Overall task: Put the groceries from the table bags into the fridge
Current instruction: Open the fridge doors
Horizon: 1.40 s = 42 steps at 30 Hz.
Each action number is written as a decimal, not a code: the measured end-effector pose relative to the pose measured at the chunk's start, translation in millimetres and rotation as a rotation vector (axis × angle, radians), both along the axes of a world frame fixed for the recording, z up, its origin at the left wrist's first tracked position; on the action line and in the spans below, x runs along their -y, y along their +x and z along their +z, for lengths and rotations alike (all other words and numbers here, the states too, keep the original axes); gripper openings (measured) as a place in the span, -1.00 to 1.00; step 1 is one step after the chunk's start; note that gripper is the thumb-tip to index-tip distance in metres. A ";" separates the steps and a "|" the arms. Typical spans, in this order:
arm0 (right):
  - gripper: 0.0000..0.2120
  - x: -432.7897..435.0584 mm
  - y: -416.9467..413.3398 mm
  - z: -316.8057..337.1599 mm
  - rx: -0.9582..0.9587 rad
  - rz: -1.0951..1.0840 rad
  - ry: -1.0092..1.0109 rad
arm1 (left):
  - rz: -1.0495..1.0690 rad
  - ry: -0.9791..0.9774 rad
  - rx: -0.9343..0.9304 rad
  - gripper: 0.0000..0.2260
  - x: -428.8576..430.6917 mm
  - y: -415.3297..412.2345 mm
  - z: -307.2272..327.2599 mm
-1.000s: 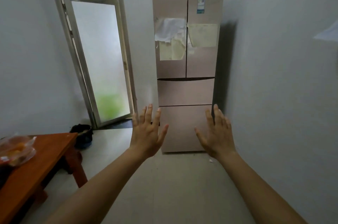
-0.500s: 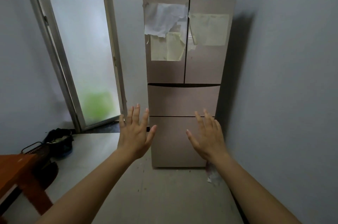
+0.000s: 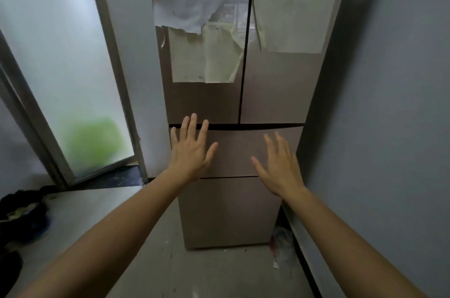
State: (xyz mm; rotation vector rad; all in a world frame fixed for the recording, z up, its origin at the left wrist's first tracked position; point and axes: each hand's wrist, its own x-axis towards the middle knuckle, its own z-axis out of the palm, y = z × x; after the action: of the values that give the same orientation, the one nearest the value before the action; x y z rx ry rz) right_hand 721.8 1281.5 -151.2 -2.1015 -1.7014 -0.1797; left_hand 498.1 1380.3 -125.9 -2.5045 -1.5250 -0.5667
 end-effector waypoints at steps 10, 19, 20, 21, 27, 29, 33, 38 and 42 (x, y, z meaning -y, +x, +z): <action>-0.37 -189.7 88.8 -50.5 -0.801 -0.022 -0.033 | -0.081 -0.165 -0.166 -0.37 -154.7 106.1 -70.1; -0.61 -329.9 115.7 -83.3 -1.756 -0.220 0.030 | 0.025 -0.255 -0.274 -0.30 -254.9 151.5 -118.6; -0.68 -336.9 115.7 -85.9 -1.801 -0.239 0.049 | 0.028 -0.252 -0.278 -0.31 -258.0 151.5 -125.0; -0.70 -342.1 115.1 -87.4 -1.830 -0.251 0.063 | 0.029 -0.242 -0.277 -0.35 -259.8 151.4 -131.3; -0.71 -357.2 108.1 -80.1 -2.139 -0.295 0.218 | -0.010 -0.184 -0.301 -0.40 -264.2 145.4 -150.8; -0.73 -357.8 104.6 -78.3 -2.146 -0.314 0.239 | -0.027 -0.199 -0.313 -0.37 -265.4 141.8 -153.2; -0.72 -356.7 102.5 -79.5 -2.031 -0.318 0.236 | -0.059 -0.252 -0.367 -0.34 -266.0 135.5 -148.6; -0.66 -341.2 92.2 -81.0 -1.919 -0.412 0.318 | -0.093 -0.302 -0.367 -0.35 -267.9 130.4 -137.7; -0.56 -309.2 98.7 -93.1 -1.848 -0.452 0.298 | -0.095 -0.348 -0.348 -0.37 -267.2 132.7 -131.4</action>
State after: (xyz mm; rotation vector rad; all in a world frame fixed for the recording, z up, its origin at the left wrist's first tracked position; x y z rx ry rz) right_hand 820.5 1590.6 -244.3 -1.2851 -0.0612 0.9859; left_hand 630.8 1647.5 -257.4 -2.7474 -1.4768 0.1402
